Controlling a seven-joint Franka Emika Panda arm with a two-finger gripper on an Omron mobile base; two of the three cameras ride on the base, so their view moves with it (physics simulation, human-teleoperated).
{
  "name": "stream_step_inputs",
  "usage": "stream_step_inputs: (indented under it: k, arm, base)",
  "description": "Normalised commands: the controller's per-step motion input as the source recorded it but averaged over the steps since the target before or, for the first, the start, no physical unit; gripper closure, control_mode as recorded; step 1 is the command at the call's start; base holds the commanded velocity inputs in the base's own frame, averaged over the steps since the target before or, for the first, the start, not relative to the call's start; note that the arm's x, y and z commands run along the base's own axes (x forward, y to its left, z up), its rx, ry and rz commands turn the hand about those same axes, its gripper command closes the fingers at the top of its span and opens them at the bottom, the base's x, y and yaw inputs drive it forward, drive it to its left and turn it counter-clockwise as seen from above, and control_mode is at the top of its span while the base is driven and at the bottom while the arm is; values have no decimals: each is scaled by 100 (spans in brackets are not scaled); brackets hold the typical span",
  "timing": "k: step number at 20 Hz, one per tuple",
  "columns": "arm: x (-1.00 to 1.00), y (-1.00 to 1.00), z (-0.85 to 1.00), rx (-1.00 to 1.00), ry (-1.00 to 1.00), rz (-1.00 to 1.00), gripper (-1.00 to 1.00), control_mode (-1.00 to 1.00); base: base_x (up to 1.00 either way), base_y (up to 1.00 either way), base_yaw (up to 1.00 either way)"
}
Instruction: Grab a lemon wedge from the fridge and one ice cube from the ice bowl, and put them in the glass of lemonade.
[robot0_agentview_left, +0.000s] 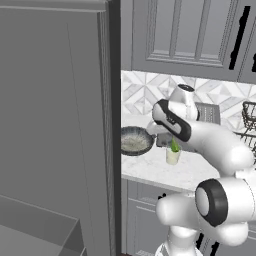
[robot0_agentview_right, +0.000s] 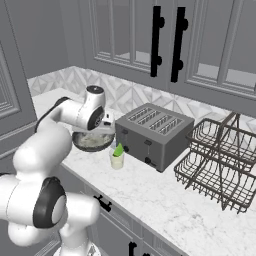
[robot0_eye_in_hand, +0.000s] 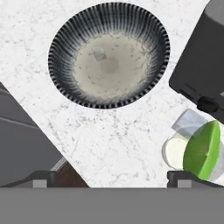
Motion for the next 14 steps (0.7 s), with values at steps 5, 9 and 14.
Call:
stream_step_inputs:
  k: [5, 9, 14]
  arm:
    - [-33, -3, 1, 4, -6, -2, -100, -100]
    - [0, -20, 0, 3, -4, -13, -100, -100]
    - [-1, -33, 1, 8, -2, -13, -100, -100]
  base:
    - [0, 0, 0]
    - [0, 0, 0]
    - [0, 0, 0]
